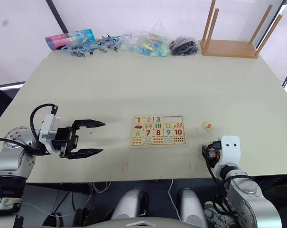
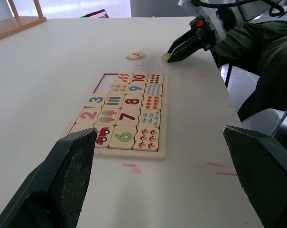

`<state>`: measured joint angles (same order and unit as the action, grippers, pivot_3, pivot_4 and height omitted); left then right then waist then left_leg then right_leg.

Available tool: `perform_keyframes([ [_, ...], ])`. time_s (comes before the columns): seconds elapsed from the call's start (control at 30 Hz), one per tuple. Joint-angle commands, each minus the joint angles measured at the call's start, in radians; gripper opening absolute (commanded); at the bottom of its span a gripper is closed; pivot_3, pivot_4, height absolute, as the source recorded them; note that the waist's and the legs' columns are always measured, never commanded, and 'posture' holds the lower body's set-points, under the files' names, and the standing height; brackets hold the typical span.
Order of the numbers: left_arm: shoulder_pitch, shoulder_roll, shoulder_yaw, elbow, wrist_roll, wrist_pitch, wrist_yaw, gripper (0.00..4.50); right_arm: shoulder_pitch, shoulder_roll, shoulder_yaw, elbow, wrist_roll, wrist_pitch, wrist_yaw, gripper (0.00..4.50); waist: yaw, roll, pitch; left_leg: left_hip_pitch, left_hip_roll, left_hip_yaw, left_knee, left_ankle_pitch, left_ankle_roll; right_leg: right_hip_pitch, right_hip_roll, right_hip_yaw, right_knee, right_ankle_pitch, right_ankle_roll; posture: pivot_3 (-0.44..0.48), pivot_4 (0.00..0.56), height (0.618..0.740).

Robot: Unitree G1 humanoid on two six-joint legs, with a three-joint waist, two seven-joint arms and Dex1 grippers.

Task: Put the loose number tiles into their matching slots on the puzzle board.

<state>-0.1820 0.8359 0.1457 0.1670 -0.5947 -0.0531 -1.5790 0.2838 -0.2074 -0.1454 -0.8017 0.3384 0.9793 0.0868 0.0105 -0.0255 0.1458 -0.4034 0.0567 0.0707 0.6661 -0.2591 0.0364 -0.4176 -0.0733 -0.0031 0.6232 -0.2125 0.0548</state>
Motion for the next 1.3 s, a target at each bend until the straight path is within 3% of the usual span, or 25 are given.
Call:
perform_keyframes([
  [0.03,0.003,0.013,0.016,-0.02,-0.03,-0.012,-0.035,4.5,0.018,-0.021,-0.07,-0.049,0.045,-0.045,0.057,3.96,0.0,0.0,0.0,0.0,0.0,0.0,0.0,0.0,0.0,0.0,0.0,0.0,0.0,0.0,0.0,0.0,0.15,0.74],
  [0.1,0.006,0.013,0.017,-0.02,-0.03,-0.014,-0.035,4.5,0.033,-0.038,-0.103,-0.066,0.075,-0.063,0.098,4.48,0.001,0.001,0.0,0.0,0.0,0.0,0.0,0.0,0.0,0.0,0.0,0.0,0.0,0.0,0.0,0.0,0.15,0.74],
  [0.23,0.004,0.011,0.017,-0.016,-0.03,-0.015,-0.035,4.5,0.063,-0.144,-0.204,-0.044,0.142,-0.141,0.255,4.48,0.0,0.001,0.0,0.0,0.0,0.0,0.0,0.0,0.0,0.0,0.0,0.0,0.0,-0.001,0.002,0.0,0.15,0.74],
  [0.33,-0.003,0.003,0.016,-0.007,-0.029,-0.023,-0.035,4.5,0.041,-0.335,-0.27,0.101,0.19,-0.28,0.537,4.48,0.0,0.0,0.001,0.0,0.0,0.001,0.001,0.0,0.0,0.001,0.0,0.0,0.0,-0.002,0.003,0.0,0.15,0.74],
  [0.5,-0.013,-0.017,0.031,0.003,-0.025,-0.022,-0.029,4.5,0.0,-0.526,-0.255,0.319,0.203,-0.491,0.883,4.48,0.004,0.0,0.001,0.002,0.0,0.0,0.0,0.0,0.0,0.002,0.001,0.0,-0.001,-0.002,0.004,0.0,0.15,0.74],
  [0.7,0.013,-0.023,0.043,-0.021,-0.028,-0.021,-0.026,4.5,-0.187,-0.659,-0.128,0.587,0.143,-0.678,1.144,4.48,-0.001,-0.001,0.003,0.002,-0.001,0.002,0.001,0.0,0.001,0.002,0.001,0.001,-0.001,-0.002,0.003,0.0,0.15,0.74],
  [1.03,0.068,-0.023,0.073,-0.07,-0.037,-0.015,-0.018,4.5,-0.466,-0.7,0.141,0.979,-0.075,-1.001,1.366,4.48,0.002,-0.001,0.004,0.002,-0.002,0.002,0.001,0.0,0.001,0.002,0.001,0.0,-0.001,0.0,0.0,0.0,0.15,0.74],
  [1.3,0.086,-0.017,0.092,-0.083,-0.042,-0.011,-0.012,4.5,-0.559,-0.673,0.202,1.178,-0.117,-1.181,1.428,4.48,0.002,0.0,0.005,0.001,-0.003,0.004,0.001,0.0,0.0,0.004,0.002,-0.001,-0.001,0.0,-0.001,0.0,0.15,0.74],
])
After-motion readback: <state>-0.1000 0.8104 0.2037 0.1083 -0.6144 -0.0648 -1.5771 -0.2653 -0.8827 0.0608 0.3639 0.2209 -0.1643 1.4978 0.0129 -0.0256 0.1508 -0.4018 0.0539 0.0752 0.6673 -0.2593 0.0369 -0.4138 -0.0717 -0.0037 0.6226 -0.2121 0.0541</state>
